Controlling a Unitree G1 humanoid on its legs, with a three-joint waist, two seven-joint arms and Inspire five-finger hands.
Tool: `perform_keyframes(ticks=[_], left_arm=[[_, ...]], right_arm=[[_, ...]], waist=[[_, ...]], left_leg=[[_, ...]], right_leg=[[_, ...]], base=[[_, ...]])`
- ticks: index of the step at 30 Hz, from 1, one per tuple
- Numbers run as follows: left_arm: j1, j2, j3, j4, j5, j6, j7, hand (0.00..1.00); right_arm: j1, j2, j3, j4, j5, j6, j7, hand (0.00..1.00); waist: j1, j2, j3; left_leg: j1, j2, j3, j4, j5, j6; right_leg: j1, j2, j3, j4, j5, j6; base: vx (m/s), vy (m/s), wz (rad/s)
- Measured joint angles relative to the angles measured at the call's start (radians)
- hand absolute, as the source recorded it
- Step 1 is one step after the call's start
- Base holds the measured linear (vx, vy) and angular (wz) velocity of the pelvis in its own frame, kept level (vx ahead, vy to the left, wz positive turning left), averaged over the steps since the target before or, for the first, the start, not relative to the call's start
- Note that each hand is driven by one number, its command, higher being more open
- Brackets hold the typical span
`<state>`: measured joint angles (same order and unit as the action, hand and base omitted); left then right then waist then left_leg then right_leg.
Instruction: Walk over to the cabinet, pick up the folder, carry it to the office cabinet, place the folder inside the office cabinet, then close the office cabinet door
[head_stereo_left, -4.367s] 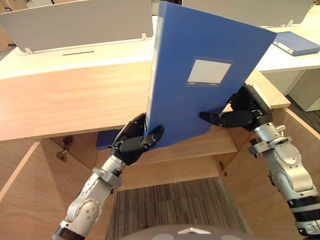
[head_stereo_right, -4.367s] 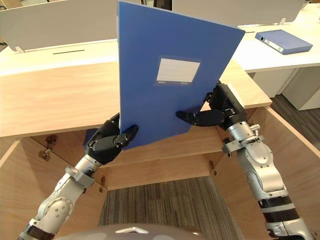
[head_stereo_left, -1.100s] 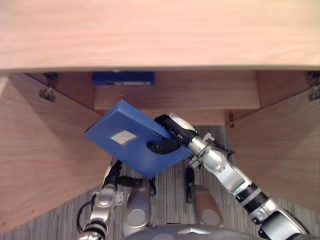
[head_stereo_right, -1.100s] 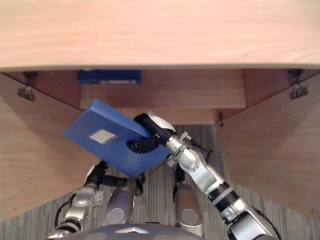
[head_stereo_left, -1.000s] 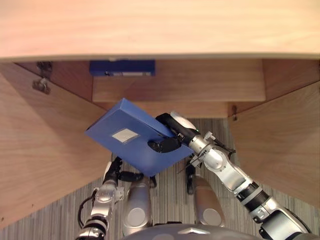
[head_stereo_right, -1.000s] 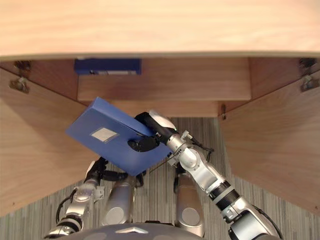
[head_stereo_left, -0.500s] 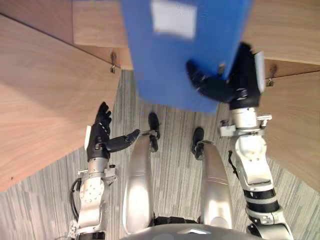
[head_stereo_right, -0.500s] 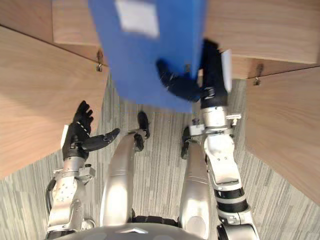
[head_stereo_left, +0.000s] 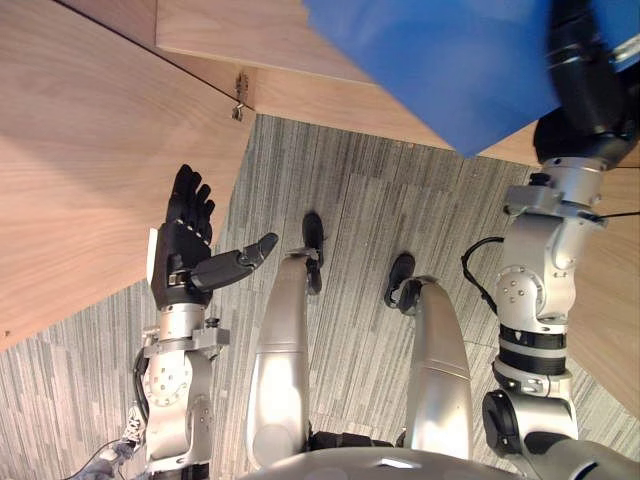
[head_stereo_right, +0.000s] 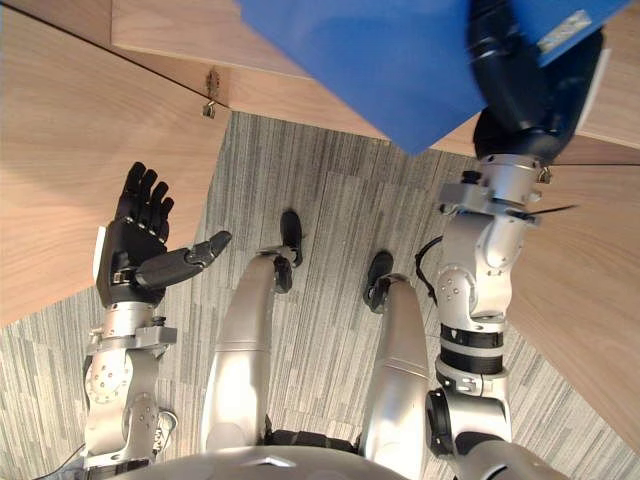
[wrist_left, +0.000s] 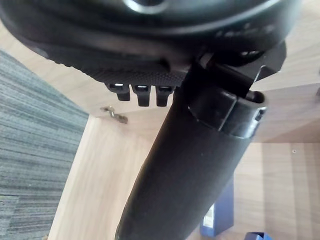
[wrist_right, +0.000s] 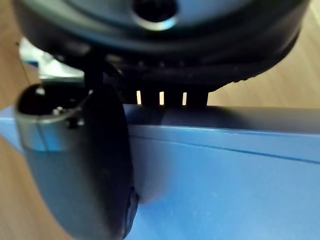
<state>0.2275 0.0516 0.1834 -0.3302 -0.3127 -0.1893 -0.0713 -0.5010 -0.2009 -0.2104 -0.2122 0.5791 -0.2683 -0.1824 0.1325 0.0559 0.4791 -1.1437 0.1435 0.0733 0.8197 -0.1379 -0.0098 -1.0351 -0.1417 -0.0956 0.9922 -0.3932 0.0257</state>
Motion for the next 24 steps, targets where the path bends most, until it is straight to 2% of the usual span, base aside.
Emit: perform_keyframes(ticks=[7,15,17,19,24], left_arm=[[0.008,0.002,-0.001,-0.016,-0.032,0.000,-0.003,1.00],[0.018,0.029,-0.026,-0.039,-0.047,0.001,0.002,1.00],[-0.055,0.032,-0.075,0.043,-0.068,-0.004,0.015,1.00],[-0.130,0.042,-0.108,0.132,-0.028,0.027,0.049,1.00],[-0.132,0.042,-0.124,0.167,-0.033,0.029,0.084,1.00]], right_arm=[[-0.076,-0.006,-0.045,0.131,0.196,-0.021,-0.025,0.00],[-0.215,-0.077,-0.043,0.316,0.368,-0.021,-0.045,0.00],[-0.306,-0.082,-0.046,0.393,0.417,-0.030,-0.047,0.00],[-0.422,-0.084,-0.046,0.474,0.495,-0.030,-0.051,0.00],[-0.522,-0.130,-0.065,0.557,0.604,-0.057,-0.091,0.00]], waist=[[-0.001,0.003,-0.002],[-0.001,0.009,-0.005],[-0.001,0.012,-0.007],[-0.011,0.012,-0.007],[-0.002,0.012,-0.007]], left_leg=[[-0.020,0.003,-0.013,0.015,0.010,-0.013],[-0.081,0.009,-0.036,0.062,0.015,-0.014],[-0.098,0.014,-0.039,0.078,0.015,-0.014],[-0.116,0.015,-0.041,0.094,0.019,-0.010],[-0.138,0.021,-0.051,0.116,0.019,-0.010]], right_leg=[[-0.023,0.003,-0.007,0.031,-0.004,-0.007],[-0.074,0.006,-0.018,0.082,-0.010,-0.016],[-0.089,0.008,-0.020,0.097,-0.010,-0.016],[-0.108,0.008,-0.020,0.114,-0.010,-0.016],[-0.125,0.012,-0.026,0.134,-0.010,-0.016]], base=[[-0.05,0.012,0.02],[-0.06,0.029,0.01],[-0.07,0.046,-0.04],[-0.08,0.048,-0.01],[-0.05,0.021,-0.02]])
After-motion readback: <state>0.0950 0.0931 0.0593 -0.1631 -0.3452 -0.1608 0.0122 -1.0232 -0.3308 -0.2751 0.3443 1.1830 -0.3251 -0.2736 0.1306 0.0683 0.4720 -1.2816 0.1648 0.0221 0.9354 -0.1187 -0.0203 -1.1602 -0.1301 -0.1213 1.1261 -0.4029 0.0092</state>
